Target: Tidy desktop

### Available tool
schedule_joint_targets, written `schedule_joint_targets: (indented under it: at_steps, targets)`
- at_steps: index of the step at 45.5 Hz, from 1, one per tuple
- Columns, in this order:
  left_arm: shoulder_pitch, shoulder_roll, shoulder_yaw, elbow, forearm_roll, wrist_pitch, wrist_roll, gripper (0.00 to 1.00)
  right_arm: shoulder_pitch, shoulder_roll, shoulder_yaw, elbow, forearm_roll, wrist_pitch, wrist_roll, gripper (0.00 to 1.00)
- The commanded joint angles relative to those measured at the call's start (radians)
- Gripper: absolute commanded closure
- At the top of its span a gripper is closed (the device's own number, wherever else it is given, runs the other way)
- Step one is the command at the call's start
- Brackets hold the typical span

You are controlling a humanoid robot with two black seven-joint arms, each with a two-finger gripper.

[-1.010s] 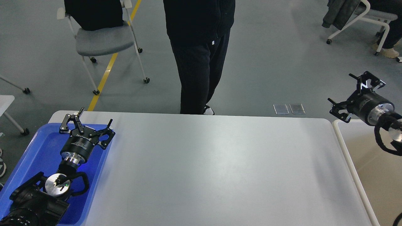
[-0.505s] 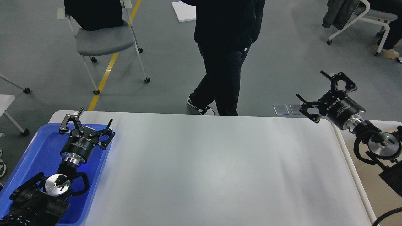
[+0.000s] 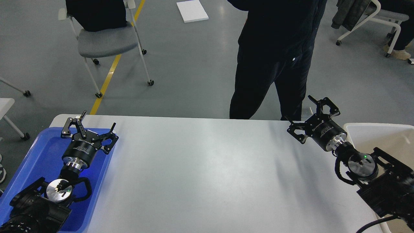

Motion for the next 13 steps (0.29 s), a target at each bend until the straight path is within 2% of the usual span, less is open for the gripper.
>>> schedule_joint_targets:
  at_steps: [1,13]
  targets:
    - [0.000,0.000,0.000,0.000,0.000,0.000,0.000,0.00,-0.025,0.064,0.050,-0.064,0.004,0.007,0.002,0.00]
    - [0.000,0.000,0.000,0.000,0.000,0.000,0.000,0.00,-0.061,0.069,0.062,-0.061,0.004,0.035,0.002,0.00]
